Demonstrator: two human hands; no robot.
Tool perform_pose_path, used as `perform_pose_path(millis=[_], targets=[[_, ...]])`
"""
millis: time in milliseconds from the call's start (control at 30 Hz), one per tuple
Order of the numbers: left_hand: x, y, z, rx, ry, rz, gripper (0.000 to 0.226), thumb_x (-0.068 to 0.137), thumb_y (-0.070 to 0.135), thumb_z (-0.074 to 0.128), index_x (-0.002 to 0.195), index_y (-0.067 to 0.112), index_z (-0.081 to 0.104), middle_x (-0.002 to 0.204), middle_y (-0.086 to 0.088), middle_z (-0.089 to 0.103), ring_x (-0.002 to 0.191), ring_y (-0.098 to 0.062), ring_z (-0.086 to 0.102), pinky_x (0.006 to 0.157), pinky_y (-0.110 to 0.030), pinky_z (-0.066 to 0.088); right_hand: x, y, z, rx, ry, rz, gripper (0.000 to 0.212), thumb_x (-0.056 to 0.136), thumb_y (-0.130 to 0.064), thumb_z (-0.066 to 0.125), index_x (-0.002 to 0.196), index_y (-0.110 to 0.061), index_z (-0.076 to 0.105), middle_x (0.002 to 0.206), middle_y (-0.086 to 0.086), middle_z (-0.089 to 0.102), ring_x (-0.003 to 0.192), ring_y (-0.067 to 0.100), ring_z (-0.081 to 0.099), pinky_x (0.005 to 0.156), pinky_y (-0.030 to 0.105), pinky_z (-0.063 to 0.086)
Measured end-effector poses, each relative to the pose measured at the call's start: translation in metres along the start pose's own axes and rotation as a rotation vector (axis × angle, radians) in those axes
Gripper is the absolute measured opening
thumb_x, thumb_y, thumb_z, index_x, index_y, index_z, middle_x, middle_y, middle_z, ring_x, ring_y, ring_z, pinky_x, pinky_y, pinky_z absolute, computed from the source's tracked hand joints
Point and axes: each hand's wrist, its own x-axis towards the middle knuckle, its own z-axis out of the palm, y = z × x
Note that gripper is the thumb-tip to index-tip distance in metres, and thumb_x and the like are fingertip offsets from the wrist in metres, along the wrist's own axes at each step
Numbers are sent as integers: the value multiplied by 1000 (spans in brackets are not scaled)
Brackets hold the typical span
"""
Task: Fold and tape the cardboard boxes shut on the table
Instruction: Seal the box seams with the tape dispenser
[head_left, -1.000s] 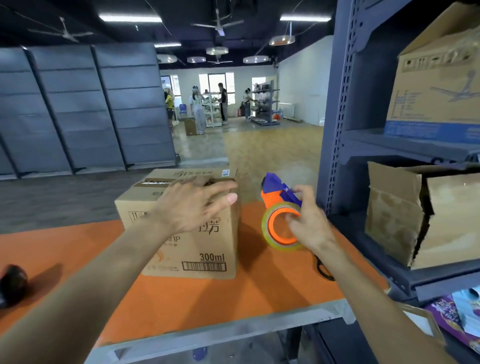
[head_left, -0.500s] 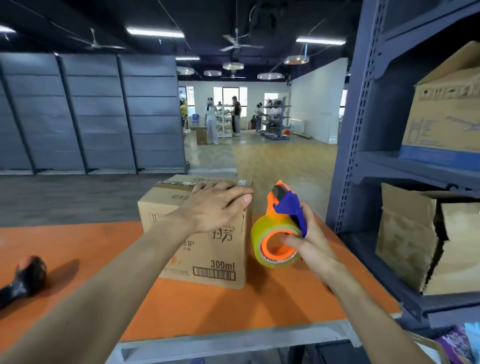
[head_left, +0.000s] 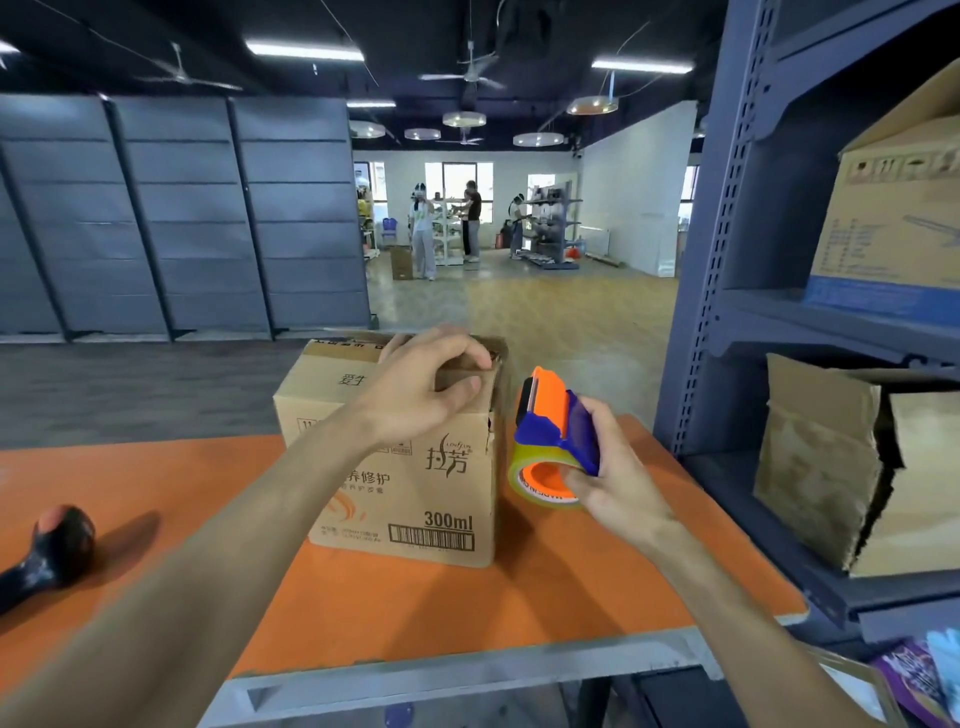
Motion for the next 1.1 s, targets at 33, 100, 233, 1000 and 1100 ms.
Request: perform_pose_path(millis=[33, 100, 233, 1000, 1100], targets=[[-2, 1, 0, 0, 30, 0, 20, 97, 21, 66, 113, 33, 67, 146, 11, 50, 143, -4, 34, 124, -51, 13, 0, 1, 1, -2, 0, -5, 71, 84, 8, 61, 137, -34, 39, 130, 0, 53, 119, 17, 53, 101, 32, 47], [-7, 5, 0, -5, 93, 14, 19, 97, 21, 67, 110, 33, 71, 151, 9, 47, 148, -7, 28, 125, -48, 9, 0, 3, 1, -15, 14, -20, 72, 84, 7, 61, 134, -39, 38, 130, -1, 52, 118, 15, 53, 98, 28, 46], [-27, 17, 8, 47, 234, 80, 16, 99, 27, 64, 108, 29, 77, 119, 9, 59, 120, -13, 43, 105, -35, 29, -4, 4, -1, -41, 45, -62, 73, 82, 6, 61, 127, -46, 38, 125, -6, 51, 114, 9, 52, 90, 14, 42], [-74, 55, 35, -661, 73, -469, 14, 99, 16, 64, 88, 12, 71, 67, 2, 72, 56, -10, 59, 54, -20, 49, -46, -10, 1, -203, 76, -264, 74, 76, 3, 60, 133, -38, 36, 117, -19, 40, 111, 14, 44, 88, 32, 48], [-72, 57, 34, -620, 87, -486, 14, 97, 6, 64, 85, 10, 69, 61, 2, 70, 50, -8, 58, 50, -18, 48, -53, -11, 2, -225, 80, -262, 74, 75, -1, 59, 137, -34, 36, 122, -14, 44, 115, 13, 44, 90, 33, 48]])
